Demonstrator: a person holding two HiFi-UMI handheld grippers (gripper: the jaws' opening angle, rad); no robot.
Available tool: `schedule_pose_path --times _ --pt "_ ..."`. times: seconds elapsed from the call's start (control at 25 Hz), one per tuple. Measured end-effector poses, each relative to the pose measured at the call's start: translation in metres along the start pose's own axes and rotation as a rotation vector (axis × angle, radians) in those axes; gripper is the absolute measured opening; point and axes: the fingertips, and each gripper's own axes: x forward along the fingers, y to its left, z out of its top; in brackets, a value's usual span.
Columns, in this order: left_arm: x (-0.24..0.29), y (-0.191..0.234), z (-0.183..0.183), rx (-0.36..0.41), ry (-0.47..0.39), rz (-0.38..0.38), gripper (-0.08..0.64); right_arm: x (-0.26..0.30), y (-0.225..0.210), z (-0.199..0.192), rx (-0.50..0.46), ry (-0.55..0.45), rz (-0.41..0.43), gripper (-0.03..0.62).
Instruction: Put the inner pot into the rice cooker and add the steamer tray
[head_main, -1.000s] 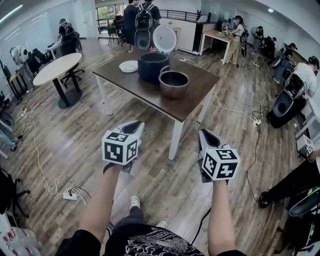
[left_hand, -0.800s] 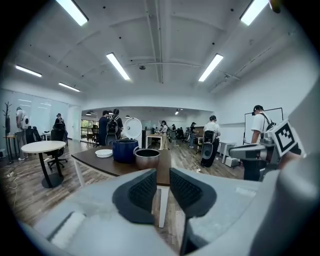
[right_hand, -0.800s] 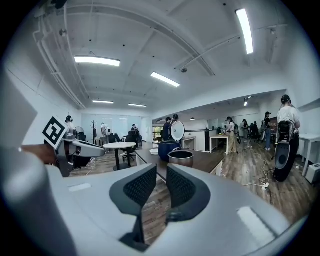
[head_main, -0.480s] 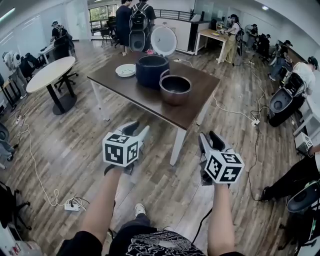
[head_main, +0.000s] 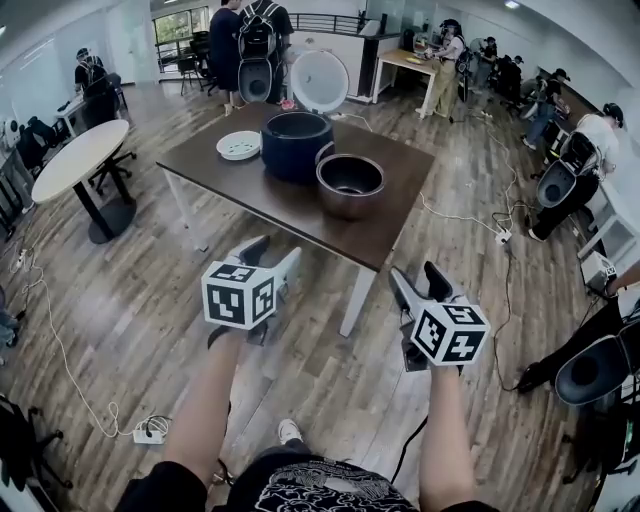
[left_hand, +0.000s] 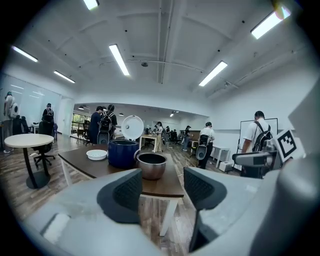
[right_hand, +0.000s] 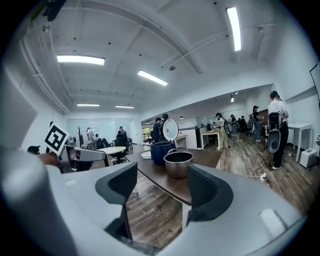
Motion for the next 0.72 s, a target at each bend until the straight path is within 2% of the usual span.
schedule_pose_path --times 0.24,0.36,0.48,0.72 --pt "0.012 0.04 0.01 -0.008 0.001 -0.022 0.293 0.028 0.016 0.008 -0.013 0.005 -0.033 0.332" --pt "0.014 0.056 0.011 -0.019 0.008 -0.026 0.325 0.038 0.021 0.01 0.007 -0.005 -0.054 0.38" --pt "0.015 0.071 0.015 -0.041 0.004 -0.031 0.362 0.048 0.028 0.013 0.0 0.0 -0.061 0.385" --pt "0.017 0.095 0.02 -0.028 0.007 -0.037 0.37 0.065 0.04 0.016 -0.006 0.0 -0.077 0.403"
